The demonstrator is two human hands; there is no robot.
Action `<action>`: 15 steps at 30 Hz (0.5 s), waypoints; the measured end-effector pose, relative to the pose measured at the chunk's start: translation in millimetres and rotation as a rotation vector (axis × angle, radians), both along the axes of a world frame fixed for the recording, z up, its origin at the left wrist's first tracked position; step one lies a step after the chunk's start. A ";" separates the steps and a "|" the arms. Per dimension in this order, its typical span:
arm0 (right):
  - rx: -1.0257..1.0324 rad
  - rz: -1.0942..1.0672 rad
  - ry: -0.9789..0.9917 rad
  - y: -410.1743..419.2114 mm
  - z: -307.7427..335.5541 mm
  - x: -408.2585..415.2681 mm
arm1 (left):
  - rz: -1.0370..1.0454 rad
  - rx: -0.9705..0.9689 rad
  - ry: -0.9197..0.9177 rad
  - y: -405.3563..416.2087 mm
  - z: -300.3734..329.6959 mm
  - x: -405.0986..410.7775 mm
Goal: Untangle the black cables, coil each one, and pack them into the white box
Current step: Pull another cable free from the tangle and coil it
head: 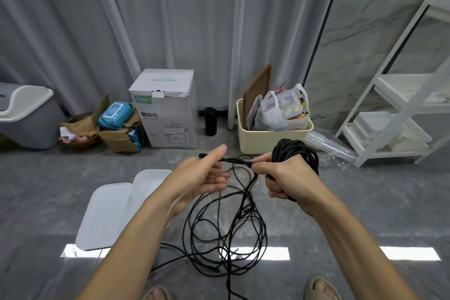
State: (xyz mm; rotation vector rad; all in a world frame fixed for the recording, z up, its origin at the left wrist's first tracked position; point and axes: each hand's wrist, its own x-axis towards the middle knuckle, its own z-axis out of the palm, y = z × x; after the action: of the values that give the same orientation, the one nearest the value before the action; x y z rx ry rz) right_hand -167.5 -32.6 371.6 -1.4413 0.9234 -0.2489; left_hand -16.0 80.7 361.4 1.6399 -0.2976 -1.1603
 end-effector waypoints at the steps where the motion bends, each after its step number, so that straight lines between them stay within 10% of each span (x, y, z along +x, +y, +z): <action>1: 0.003 -0.005 -0.007 0.4 0.3 0.3 | 0.007 -0.054 0.019 -0.1 -0.4 0.9; 15: 0.134 -0.126 -0.109 -1.0 3.7 3.8 | -0.048 -0.437 -0.117 5.3 10.0 2.0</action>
State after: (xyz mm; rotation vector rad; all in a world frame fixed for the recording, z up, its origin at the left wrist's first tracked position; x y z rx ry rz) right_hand -163.7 -33.6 375.2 -1.2365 0.9260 -0.3496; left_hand -14.0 86.0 371.4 1.3194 -0.6227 -0.9537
